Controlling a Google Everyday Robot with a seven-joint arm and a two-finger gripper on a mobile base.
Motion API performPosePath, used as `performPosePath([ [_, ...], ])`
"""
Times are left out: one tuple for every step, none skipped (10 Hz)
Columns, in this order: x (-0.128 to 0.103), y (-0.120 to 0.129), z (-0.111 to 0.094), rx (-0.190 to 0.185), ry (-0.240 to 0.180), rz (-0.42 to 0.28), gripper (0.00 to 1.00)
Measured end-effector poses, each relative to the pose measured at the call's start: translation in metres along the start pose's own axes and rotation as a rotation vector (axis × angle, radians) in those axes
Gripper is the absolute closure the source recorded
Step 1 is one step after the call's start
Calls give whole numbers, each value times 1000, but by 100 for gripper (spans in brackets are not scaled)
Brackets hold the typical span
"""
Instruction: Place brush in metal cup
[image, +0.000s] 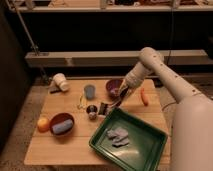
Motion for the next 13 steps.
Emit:
performPosePath([
  [1,-2,-2,3,-5,7,100],
  [2,-4,-3,6,-16,16,100],
  [4,-9,2,12,-28,20,100],
  [7,-14,9,20,-47,28,100],
  [10,-14,14,24,-59,37,100],
  [14,-13,19,30,-71,48,100],
  [17,-16,25,36,-85,53,100],
  [18,-19,30,39,-97,55,100],
  [21,-20,34,45,-114,64,100],
  [22,-21,36,48,-123,68,100],
  [23,-22,36,52,-131,69,100],
  [23,-25,37,53,-140,69,100],
  [23,-28,39,53,-149,66,100],
])
